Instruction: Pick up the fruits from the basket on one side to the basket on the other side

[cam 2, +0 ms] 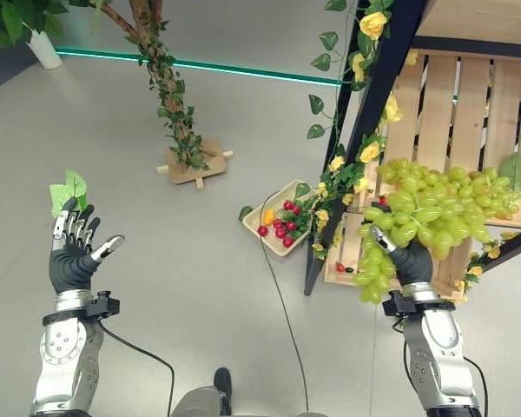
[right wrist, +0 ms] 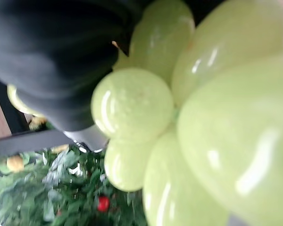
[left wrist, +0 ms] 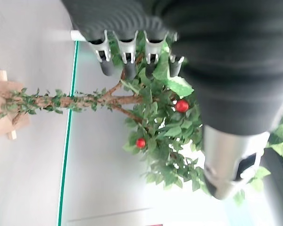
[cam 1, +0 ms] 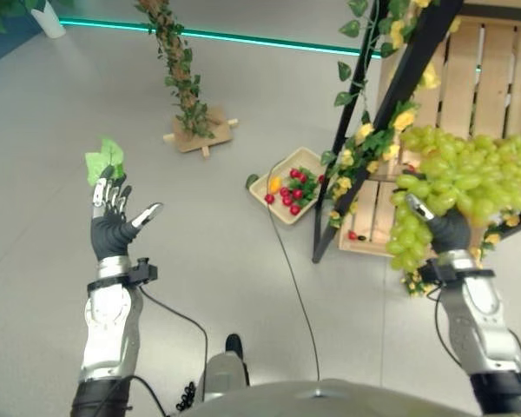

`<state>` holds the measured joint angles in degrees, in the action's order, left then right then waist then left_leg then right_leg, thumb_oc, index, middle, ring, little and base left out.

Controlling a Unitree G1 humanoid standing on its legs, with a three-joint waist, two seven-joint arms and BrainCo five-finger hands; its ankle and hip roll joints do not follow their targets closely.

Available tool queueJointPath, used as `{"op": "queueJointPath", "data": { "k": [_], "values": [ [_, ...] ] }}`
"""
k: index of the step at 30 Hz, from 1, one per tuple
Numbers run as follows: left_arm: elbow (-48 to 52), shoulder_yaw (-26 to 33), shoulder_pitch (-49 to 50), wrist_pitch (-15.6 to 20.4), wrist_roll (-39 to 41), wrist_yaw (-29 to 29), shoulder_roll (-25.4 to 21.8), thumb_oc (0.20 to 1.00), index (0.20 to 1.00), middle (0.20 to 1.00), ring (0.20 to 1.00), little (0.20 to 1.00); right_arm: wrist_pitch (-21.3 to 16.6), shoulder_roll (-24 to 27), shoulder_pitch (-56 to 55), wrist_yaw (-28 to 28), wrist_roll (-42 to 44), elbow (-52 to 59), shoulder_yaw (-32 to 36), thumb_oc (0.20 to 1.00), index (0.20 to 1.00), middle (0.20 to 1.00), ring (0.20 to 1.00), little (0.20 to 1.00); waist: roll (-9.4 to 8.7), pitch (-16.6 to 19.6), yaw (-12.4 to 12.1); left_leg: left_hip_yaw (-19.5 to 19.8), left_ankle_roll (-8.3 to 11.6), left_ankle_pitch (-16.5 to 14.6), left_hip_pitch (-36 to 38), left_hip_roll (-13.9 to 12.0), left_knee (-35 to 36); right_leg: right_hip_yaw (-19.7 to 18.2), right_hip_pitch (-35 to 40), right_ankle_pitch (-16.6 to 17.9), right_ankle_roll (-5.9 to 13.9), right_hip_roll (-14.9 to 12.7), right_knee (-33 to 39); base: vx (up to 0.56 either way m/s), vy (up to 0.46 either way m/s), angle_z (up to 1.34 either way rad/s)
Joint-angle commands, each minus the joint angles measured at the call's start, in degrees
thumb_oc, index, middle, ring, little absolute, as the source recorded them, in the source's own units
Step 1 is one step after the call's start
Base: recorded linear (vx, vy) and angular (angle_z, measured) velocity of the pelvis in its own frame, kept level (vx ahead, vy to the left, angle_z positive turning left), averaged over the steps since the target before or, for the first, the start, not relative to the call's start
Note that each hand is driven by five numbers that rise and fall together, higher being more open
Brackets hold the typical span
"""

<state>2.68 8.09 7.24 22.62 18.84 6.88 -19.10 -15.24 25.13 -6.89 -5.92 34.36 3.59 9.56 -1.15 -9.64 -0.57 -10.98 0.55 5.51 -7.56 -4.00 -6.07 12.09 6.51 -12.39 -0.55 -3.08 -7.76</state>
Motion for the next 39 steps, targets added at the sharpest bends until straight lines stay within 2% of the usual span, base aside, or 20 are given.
{"op": "queueJointPath", "data": {
  "k": [1, 9, 14, 16, 18, 19, 20, 21, 22, 23, 25, 26, 27, 30, 31, 34, 39],
  "values": [
    [0.0, 3.6, -2.4, 2.0, -0.1, 0.2, -2.4, 1.0, 1.0, 1.0, 1.0, 1.0, -6.0, 0.3, 3.9, 3.0, -2.4, 1.0, 3.1, 0.2, 0.2, 0.2, 0.2, 0.2, -0.7, 1.7, 1.5, 0.3, 3.12, -6.6, -0.6, 0.5, -3.5, 0.3, -4.3, 4.0, 2.69, 2.0, 2.8, 0.04, 0.064, 0.36],
    [0.1, 3.7, -0.5, 2.1, -1.1, -0.2, -5.2, 1.0, 1.0, 1.0, 1.0, 1.0, -5.9, 0.3, 7.6, 5.6, -3.9, -2.7, 1.3, 0.2, 0.2, 0.2, 0.2, 0.2, -1.63, 1.6, 0.3, 0.0, 1.49, -8.9, 0.6, 2.4, -2.5, -1.2, -5.3, 4.5, 4.09, 0.1, 0.7, 0.07, 0.108, -0.06],
    [0.8, 3.6, -0.4, 2.4, -1.8, -0.1, -7.1, 1.0, 1.0, 1.0, 1.0, 1.0, -5.7, 0.7, 9.6, 6.9, -5.5, -4.8, 0.3, 0.2, 0.2, 0.2, 0.2, 0.2, -2.13, 1.6, -0.3, -1.4, -0.25, -11.2, 1.4, 2.9, -3.2, -1.9, -7.2, 4.2, 5.84, -1.5, -4.2, 0.07, 0.156, -0.2],
    [1.0, 3.2, -0.8, 2.4, -2.6, 0.3, -8.1, 1.0, 1.0, 1.0, 1.0, 1.0, -5.6, 0.9, 10.7, 7.5, -6.1, -5.4, -0.4, 0.2, 0.2, 0.2, 0.2, 0.2, -1.98, 1.2, -0.4, -1.5, -1.19, -12.0, 2.5, 3.5, -2.9, -2.0, -9.7, 5.1, 7.57, -2.5, -10.2, 0.05, 0.176, -0.2],
    [1.4, 2.7, -1.1, 2.4, -3.0, 0.3, -8.6, 1.0, 1.0, 1.0, 1.0, 1.0, -5.4, 1.3, 11.3, 8.2, -7.2, -5.5, -0.5, 0.2, 0.2, 0.2, 0.2, 0.2, -1.62, 0.3, 0.2, -1.3, -2.09, -12.5, 3.7, 3.9, -2.6, -2.4, -12.4, 8.9, 9.6, -3.7, -16.4, 0.0, 0.187, -0.18],
    [1.8, 2.2, -1.3, 2.5, -3.0, 0.2, -9.0, 1.0, 1.0, 1.0, 1.0, 1.0, -5.3, 1.6, 12.4, 8.8, -7.7, -6.2, -1.0, 0.2, 0.2, 0.2, 0.2, 0.2, -0.99, -0.8, 0.6, -1.1, -2.59, -12.4, 3.9, 3.9, -2.5, -3.3, -14.3, 9.8, 10.04, -3.8, -20.5, -0.02, 0.154, 0.02],
    [2.1, 1.9, -1.5, 2.4, -3.2, 0.1, -9.3, 1.0, 1.0, 1.0, 1.0, 1.0, -5.3, 1.5, 13.1, 9.4, -7.8, -7.0, -0.8, 0.2, 0.2, 0.2, 0.2, 0.2, -0.61, -1.2, 0.9, -0.6, -2.64, -12.5, 3.9, 3.9, -2.7, -4.5, -15.6, 9.1, 9.57, -3.7, -21.8, 0.02, 0.093, 0.12],
    [2.1, 1.9, -1.7, 2.6, -3.4, 0.1, -9.4, 1.0, 1.0, 1.0, 1.0, 1.0, -5.3, 1.6, 13.2, 9.5, -8.0, -7.0, -0.9, 0.2, 0.2, 0.2, 0.2, 0.2, -0.56, -1.1, 1.0, -0.5, -2.54, -12.7, 4.2, 4.1, -2.5, -4.8, -16.0, 8.2, 8.99, -4.1, -20.0, 0.1, -0.046, 0.08],
    [2.1, 1.7, -2.3, 3.0, -3.1, 0.4, -9.7, 1.0, 1.0, 1.0, 1.0, 1.0, -5.5, 2.1, 14.3, 10.3, -7.9, -7.8, -0.8, 0.2, 0.2, 0.2, 0.2, 0.2, -0.26, -1.4, 0.7, 0.2, -1.62, -13.0, 4.3, 3.7, -2.5, -5.3, -16.7, 7.2, 8.46, -6.7, -13.9, 0.09, -0.069, 0.07],
    [2.0, 1.7, -2.4, 3.0, -3.1, 0.4, -9.7, 1.0, 1.0, 1.0, 1.0, 1.0, -5.6, 2.1, 14.4, 10.3, -7.9, -7.9, -0.8, 0.2, 0.2, 0.2, 0.2, 0.2, -0.15, -1.4, 0.8, 0.3, -1.57, -13.1, 4.4, 3.6, -2.6, -5.2, -16.4, 7.2, 8.45, -6.6, -13.6, 0.08, -0.154, -0.02],
    [1.6, 1.5, -3.3, 3.3, -1.9, 0.6, -9.8, 1.0, 1.0, 1.0, 1.0, 1.0, -5.6, 2.8, 15.7, 11.7, -8.1, -9.4, -1.1, 0.2, 0.2, 0.2, 0.2, 0.2, -0.12, -2.4, 0.8, 1.6, -0.1, -14.1, 4.2, 2.8, -4.0, -7.3, -18.6, 10.3, 8.85, -10.7, -4.8, 0.07, -0.148, 0.06],
    [1.5, 1.5, -3.4, 3.3, -1.9, 0.6, -9.8, 1.0, 1.0, 1.0, 1.0, 1.0, -5.6, 2.8, 15.8, 11.7, -8.1, -9.4, -1.2, 0.2, 0.2, 0.2, 0.2, 0.2, -0.05, -2.4, 0.8, 1.7, -0.09, -14.2, 4.2, 2.7, -4.1, -7.3, -18.4, 10.4, 8.85, -10.7, -4.6, 0.14, -0.21, 0.16],
    [1.0, 1.5, -3.5, 3.1, -1.7, 1.0, -9.6, 1.0, 1.0, 1.0, 1.0, 1.0, -5.2, 3.5, 16.2, 12.4, -9.3, -9.1, -1.3, 0.2, 0.2, 0.2, 0.2, 0.2, -0.87, -2.9, 1.1, 2.1, 0.86, -15.3, 4.5, 2.2, -5.8, -7.8, -18.6, 12.9, 9.97, -12.6, -1.4, 0.11, -0.222, 0.38],
    [0.1, 2.0, -3.2, 3.1, -1.4, 1.0, -9.3, 1.0, 1.0, 1.0, 1.0, 1.0, -5.1, 3.7, 16.8, 12.3, -8.9, -8.6, -1.2, 0.2, 0.2, 0.2, 0.2, 0.2, -2.59, -3.1, 0.1, 1.5, 1.49, -16.2, 3.4, 1.9, -8.2, -5.9, -17.4, 14.3, 10.46, -12.7, -0.8, 0.09, -0.238, 0.38],
    [0.1, 2.0, -3.2, 3.1, -1.4, 1.0, -9.3, 1.0, 1.0, 1.0, 1.0, 1.0, -5.1, 3.7, 16.8, 12.3, -8.9, -8.6, -1.2, 0.2, 0.2, 0.2, 0.2, 0.2, -2.59, -3.1, 0.1, 1.5, 1.49, -16.2, 3.4, 1.9, -8.2, -5.9, -17.4, 14.3, 10.46, -12.7, -0.8, 0.09, -0.251, 0.38],
    [0.2, 1.6, -2.1, 2.7, -0.6, 0.2, -8.7, 1.0, 1.0, 1.0, 1.0, 1.0, -4.9, 5.8, 18.3, 13.0, -8.9, -9.2, -0.4, 0.2, 0.2, 0.2, 0.2, 0.2, -1.93, -3.5, -0.6, 3.0, 3.64, -15.2, 2.9, -1.4, -9.0, -3.2, -17.8, 11.0, 9.35, -10.2, -6.3, 0.09, -0.288, 0.21],
    [0.9, -0.1, -2.7, 2.4, 0.6, 0.0, -8.9, 1.0, 1.0, 1.0, 1.0, 1.0, -5.3, 8.7, 21.8, 14.9, -7.7, -12.1, -0.4, 0.2, 0.2, 0.2, 0.2, 0.2, -1.25, -3.7, -0.3, 4.6, 4.48, -13.8, 2.7, -2.7, -7.3, -1.2, -18.3, 9.0, 8.73, -9.0, -8.9, 0.04, -0.147, 0.16]
  ]
}}
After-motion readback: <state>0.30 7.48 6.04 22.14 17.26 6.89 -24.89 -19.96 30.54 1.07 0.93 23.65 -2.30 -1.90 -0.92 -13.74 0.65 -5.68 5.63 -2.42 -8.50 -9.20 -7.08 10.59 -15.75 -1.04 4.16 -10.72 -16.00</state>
